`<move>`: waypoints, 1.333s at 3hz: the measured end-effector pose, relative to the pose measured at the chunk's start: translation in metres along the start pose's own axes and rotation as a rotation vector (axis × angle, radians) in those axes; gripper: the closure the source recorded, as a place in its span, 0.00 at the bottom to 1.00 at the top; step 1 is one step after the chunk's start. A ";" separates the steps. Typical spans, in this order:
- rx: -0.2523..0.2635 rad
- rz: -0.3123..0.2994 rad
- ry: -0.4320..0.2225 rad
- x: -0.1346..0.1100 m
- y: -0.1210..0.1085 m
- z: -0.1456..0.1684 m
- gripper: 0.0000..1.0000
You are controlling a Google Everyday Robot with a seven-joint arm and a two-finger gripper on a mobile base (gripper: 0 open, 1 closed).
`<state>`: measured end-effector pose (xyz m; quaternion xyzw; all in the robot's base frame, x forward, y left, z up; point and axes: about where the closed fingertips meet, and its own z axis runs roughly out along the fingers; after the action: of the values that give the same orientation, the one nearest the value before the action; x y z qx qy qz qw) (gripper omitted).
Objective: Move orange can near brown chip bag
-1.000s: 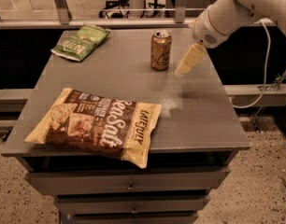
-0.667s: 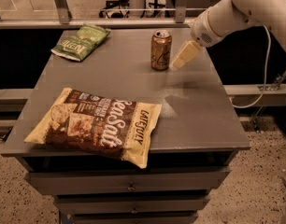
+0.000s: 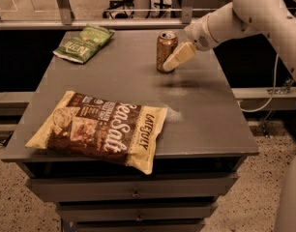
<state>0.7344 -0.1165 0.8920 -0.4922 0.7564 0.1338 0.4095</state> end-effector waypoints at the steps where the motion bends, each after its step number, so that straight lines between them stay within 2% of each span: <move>1: -0.067 0.035 -0.068 -0.013 0.017 0.017 0.02; 2: -0.097 0.039 -0.099 -0.022 0.026 0.025 0.23; 3: -0.109 0.028 -0.117 -0.034 0.031 0.029 0.54; 4: -0.110 0.018 -0.135 -0.044 0.030 0.024 0.77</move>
Offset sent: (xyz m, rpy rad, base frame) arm -0.0102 0.0535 -0.0005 0.1608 0.0378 0.0912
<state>0.7284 -0.0597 0.9034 -0.4972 0.7230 0.2118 0.4304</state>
